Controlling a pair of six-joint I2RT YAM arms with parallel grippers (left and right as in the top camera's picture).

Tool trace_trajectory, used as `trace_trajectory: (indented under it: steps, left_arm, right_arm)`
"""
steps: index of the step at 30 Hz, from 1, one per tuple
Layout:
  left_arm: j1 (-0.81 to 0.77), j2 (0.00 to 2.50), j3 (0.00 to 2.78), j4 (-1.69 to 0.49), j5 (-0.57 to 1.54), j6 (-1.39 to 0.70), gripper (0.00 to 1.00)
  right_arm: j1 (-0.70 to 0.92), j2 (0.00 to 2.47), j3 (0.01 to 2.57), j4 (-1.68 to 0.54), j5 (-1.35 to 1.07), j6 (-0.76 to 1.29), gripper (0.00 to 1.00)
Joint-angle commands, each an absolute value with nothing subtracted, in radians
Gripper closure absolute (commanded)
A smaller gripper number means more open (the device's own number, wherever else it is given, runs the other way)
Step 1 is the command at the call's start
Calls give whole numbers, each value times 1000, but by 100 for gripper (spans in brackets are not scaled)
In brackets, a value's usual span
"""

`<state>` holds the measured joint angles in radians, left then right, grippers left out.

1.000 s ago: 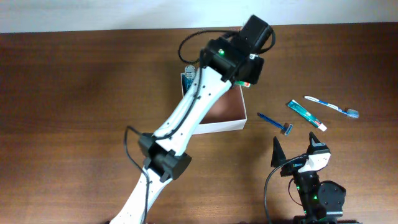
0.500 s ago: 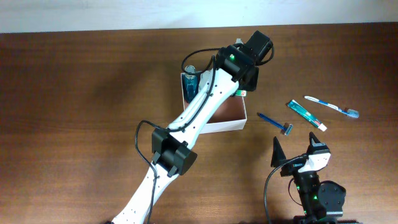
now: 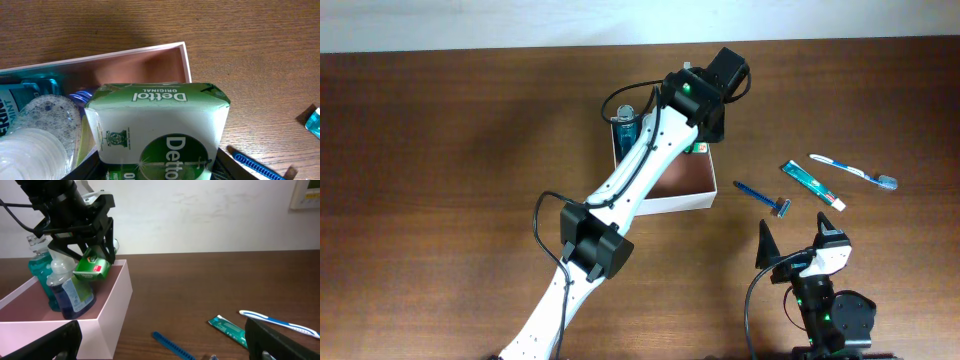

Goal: Pack container
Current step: 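Lower the Dettol bar into the box's right side and release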

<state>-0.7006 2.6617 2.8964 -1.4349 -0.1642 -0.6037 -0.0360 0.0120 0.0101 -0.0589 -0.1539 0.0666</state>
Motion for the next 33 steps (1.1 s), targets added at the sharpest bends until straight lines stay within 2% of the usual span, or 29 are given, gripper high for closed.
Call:
trace_trajectory:
  steps: [1,16,18,27,33]
  left_arm:
    - [-696,2682,2893,-1436,-184,-622,57]
    - [-696,2733,2893,-1451,-181,-621,57]
    - [-696,2733,2893,-1451,-181,-621,40]
    - [-696,2733,2894,-1450,-181,-620,40]
    - [-696,2732,2937,-1454,-138,-543,40]
  right_arm:
    - [-41,4,6,-64,-146,59,1]
    - [-41,4,6,-64,-146,60,2]
    - [-41,4,6,-64,-146,60,1]
    - [-41,4,6,-64,-146,59,1]
    - [-41,4,6,-64,-146,59,1]
